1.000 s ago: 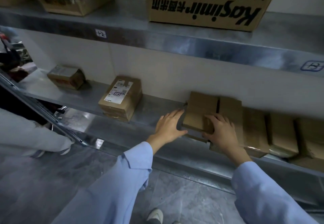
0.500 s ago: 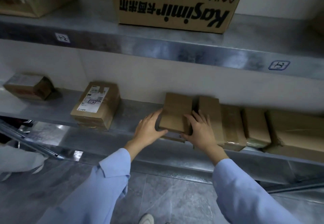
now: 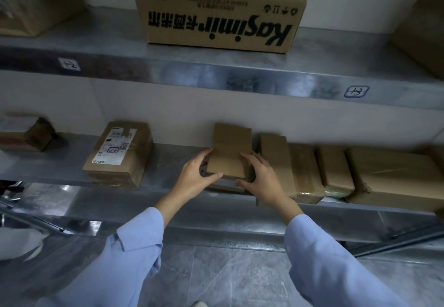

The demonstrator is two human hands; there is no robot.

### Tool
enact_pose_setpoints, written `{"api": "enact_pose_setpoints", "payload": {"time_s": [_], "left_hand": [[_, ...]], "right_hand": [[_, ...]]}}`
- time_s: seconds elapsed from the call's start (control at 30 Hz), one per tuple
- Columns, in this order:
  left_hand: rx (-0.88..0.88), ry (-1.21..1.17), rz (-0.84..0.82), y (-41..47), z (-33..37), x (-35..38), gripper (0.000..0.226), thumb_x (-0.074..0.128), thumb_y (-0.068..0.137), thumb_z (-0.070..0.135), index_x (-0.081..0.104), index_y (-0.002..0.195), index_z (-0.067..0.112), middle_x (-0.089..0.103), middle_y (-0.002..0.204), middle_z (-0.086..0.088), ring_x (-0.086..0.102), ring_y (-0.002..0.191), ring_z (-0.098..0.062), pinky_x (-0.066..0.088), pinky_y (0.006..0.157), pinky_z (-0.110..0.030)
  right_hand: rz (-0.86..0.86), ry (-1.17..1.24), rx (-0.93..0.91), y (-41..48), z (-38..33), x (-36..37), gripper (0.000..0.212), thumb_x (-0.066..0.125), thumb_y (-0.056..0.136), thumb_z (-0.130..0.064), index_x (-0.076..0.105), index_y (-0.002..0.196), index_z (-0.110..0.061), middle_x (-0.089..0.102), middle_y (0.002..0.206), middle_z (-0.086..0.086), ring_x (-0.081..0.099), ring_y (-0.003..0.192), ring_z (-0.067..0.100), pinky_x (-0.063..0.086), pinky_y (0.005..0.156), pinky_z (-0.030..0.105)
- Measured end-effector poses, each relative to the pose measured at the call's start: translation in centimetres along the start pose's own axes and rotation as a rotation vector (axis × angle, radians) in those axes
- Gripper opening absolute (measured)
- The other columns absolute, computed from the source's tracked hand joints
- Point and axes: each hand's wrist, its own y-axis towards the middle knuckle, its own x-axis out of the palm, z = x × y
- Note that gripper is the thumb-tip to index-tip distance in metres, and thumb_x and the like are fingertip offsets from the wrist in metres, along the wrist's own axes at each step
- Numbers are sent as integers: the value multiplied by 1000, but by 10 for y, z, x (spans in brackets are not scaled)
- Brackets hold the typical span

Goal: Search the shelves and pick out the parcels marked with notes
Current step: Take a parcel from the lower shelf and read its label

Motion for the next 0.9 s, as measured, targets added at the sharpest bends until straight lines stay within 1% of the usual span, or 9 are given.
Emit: {"api": "enact_pose_setpoints", "payload": {"time_s": [0.1, 0.2, 0.27, 0.4, 0.43, 0.53, 0.6, 0.73, 0.9], "left_hand": [[25, -24, 24, 2, 6, -8, 76, 84, 74, 22, 46, 140, 28, 56, 130, 6, 57, 118, -13, 52, 98, -34], [31, -50, 45, 3, 13, -13, 81, 86, 71, 15, 45, 140, 27, 55, 132, 4, 58, 118, -14, 55, 93, -35], [38, -61, 44, 4, 17, -16, 84, 87, 69, 12, 43, 141, 26, 55, 131, 6, 59, 115, -12, 56, 90, -32], [38, -65, 15, 4, 25, -20, 92, 87, 68, 6, 38, 144, 23, 50, 133, 10, 58, 106, 2, 54, 82, -19], [40, -67, 10, 5, 26, -20, 94, 87, 66, 6, 38, 144, 24, 51, 133, 8, 58, 107, -1, 55, 84, -22], [23, -101, 7, 6, 28, -23, 101, 89, 61, 16, 36, 146, 30, 54, 134, 6, 59, 113, -14, 56, 91, -39], [-5, -130, 2, 6, 30, -25, 103, 89, 64, 13, 32, 148, 31, 52, 134, 9, 59, 115, -16, 55, 92, -37], [-3, -184, -1, 4, 32, -27, 100, 84, 70, 1, 28, 150, 28, 46, 136, 7, 60, 113, -16, 53, 83, -19], [0, -205, -20, 0, 38, -27, 97, 84, 71, 5, 28, 143, 40, 34, 141, 3, 51, 122, -18, 47, 96, -28]], "right_hand": [[25, 115, -9, 0, -7, -6, 75, 82, 77, -31, 46, 143, -25, 37, 153, 6, 39, 138, 21, 31, 106, 20], [56, 253, 3, 2, -13, -7, 71, 83, 77, -27, 49, 139, -25, 47, 145, 4, 46, 132, 18, 39, 107, 25], [99, 308, 22, 3, -17, -9, 72, 84, 76, -23, 48, 139, -25, 52, 138, 4, 51, 122, 15, 44, 97, 20], [142, 299, 13, 5, -26, -12, 86, 86, 72, -11, 42, 144, -25, 47, 135, 5, 49, 106, 13, 44, 75, 4], [139, 310, 11, 6, -28, -14, 91, 86, 71, -9, 38, 146, -26, 48, 136, 4, 50, 105, 13, 46, 75, 7], [135, 348, 40, 7, -32, -17, 102, 86, 69, -8, 29, 150, -31, 50, 137, 2, 54, 106, 14, 52, 88, 29], [131, 361, 52, 8, -33, -21, 106, 87, 69, -9, 25, 152, -32, 48, 138, -1, 55, 111, 16, 53, 94, 36], [127, 378, 58, 8, -34, -27, 110, 86, 72, -10, 17, 154, -36, 41, 140, 2, 52, 119, 18, 51, 98, 36], [95, 378, 65, 5, -38, -30, 103, 85, 75, -16, 20, 154, -33, 29, 145, 9, 52, 113, 13, 49, 103, 37]]}}
